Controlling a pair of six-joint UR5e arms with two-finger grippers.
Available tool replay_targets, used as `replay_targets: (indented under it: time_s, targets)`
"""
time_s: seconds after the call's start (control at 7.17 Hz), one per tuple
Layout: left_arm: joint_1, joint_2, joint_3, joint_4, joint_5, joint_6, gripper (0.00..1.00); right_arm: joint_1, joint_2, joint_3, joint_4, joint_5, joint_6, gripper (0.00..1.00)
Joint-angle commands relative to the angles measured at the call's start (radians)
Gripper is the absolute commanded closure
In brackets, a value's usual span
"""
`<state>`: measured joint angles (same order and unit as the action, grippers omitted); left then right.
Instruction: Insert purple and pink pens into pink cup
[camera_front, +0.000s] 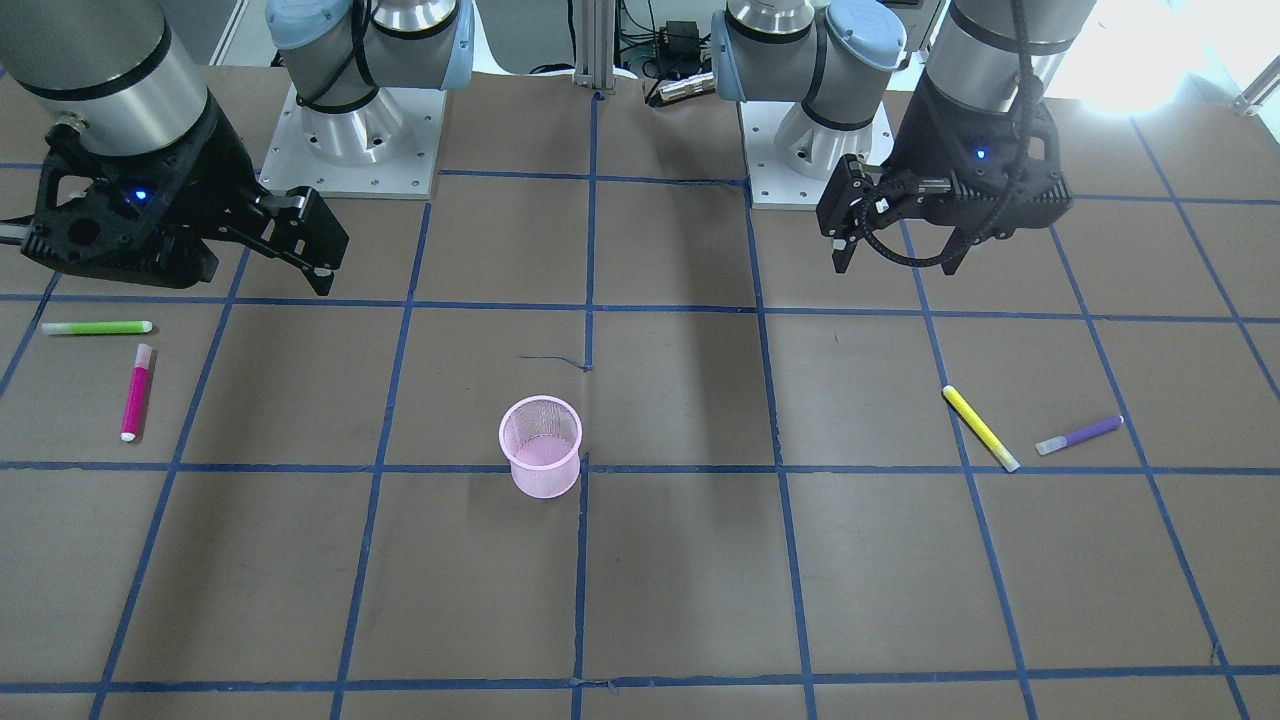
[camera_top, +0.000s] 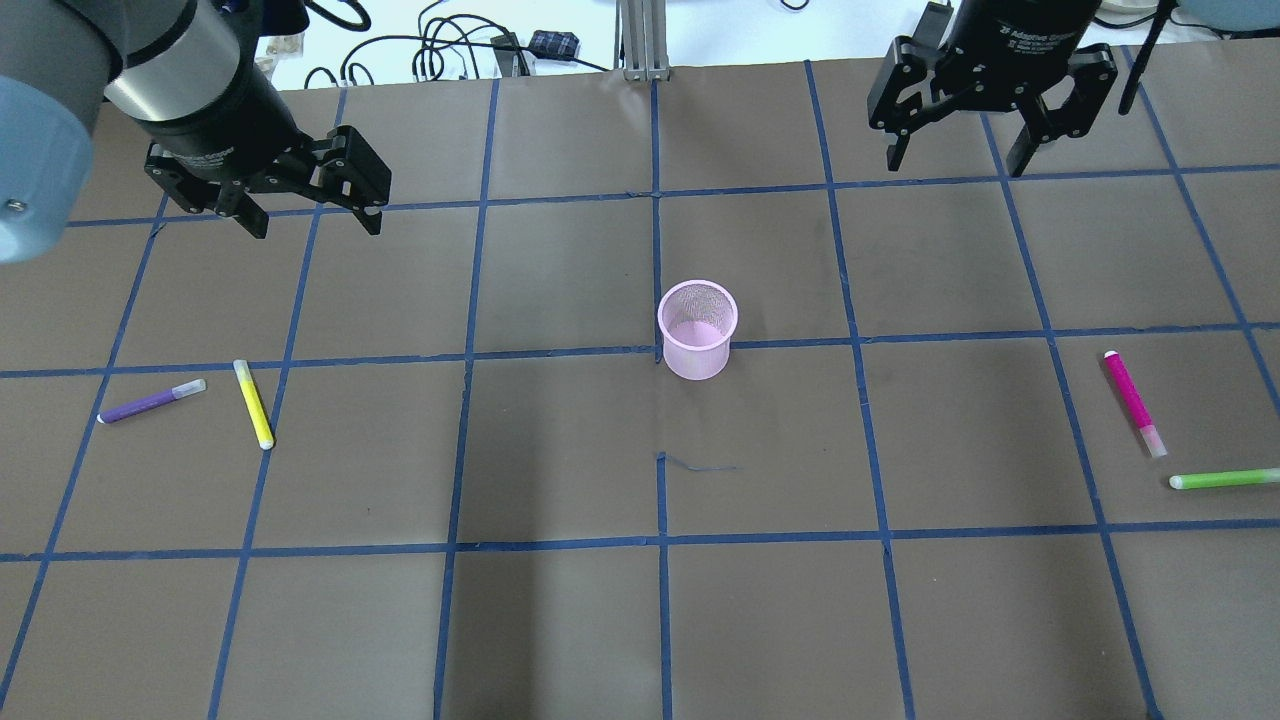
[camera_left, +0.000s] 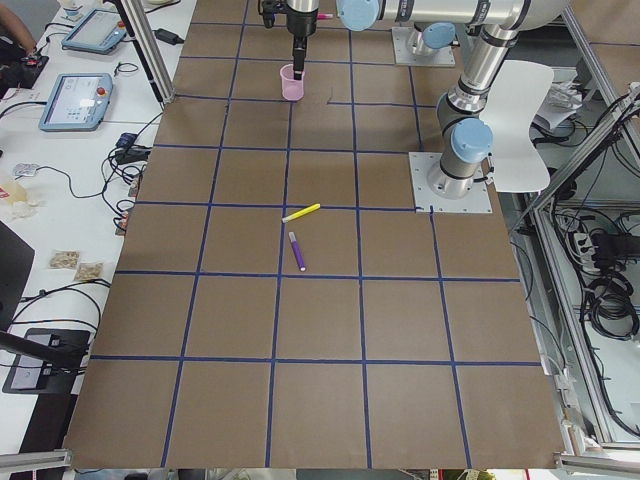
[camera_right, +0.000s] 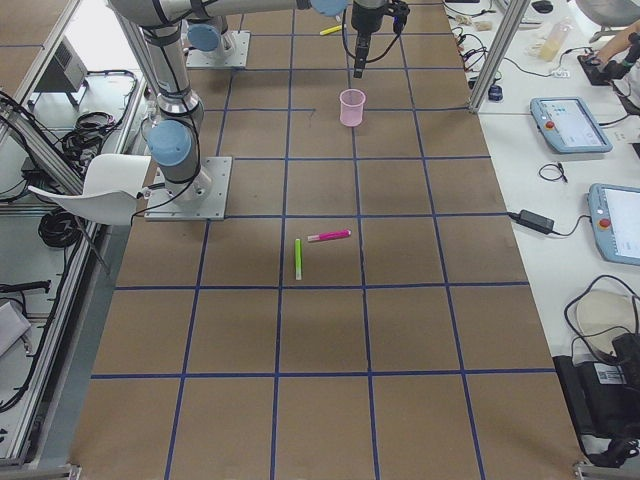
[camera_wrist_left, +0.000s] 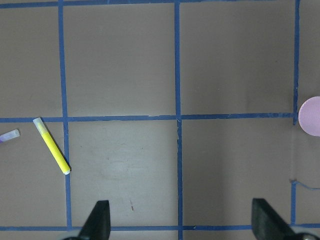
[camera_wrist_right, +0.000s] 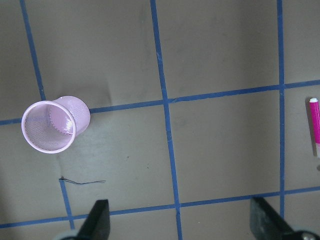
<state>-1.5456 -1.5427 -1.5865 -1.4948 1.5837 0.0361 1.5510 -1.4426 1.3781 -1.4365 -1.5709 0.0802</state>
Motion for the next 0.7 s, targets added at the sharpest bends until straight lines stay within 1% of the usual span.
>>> replay_targets:
  time_s: [0.0,0.14,0.28,0.42,0.56]
  targets:
    - [0.01,0.001,-0.012,-0.01,0.004,0.077,0.0,-0.114,0.002,0.129,-0.034,-0.006,-0.095,0.0]
    - [0.074,0.003,-0.023,-0.013,0.001,0.164,0.0,-0.228,0.004,0.219,-0.121,-0.033,-0.241,0.0]
    - [0.158,0.013,-0.045,-0.015,-0.002,0.283,0.0,-0.341,0.022,0.308,-0.257,-0.075,-0.443,0.0]
    - [0.229,0.016,-0.064,-0.013,-0.002,0.448,0.0,-0.42,0.078,0.387,-0.435,-0.13,-0.605,0.0]
    - [0.313,0.007,-0.064,-0.01,-0.005,0.607,0.0,-0.486,0.15,0.441,-0.6,-0.136,-0.745,0.0]
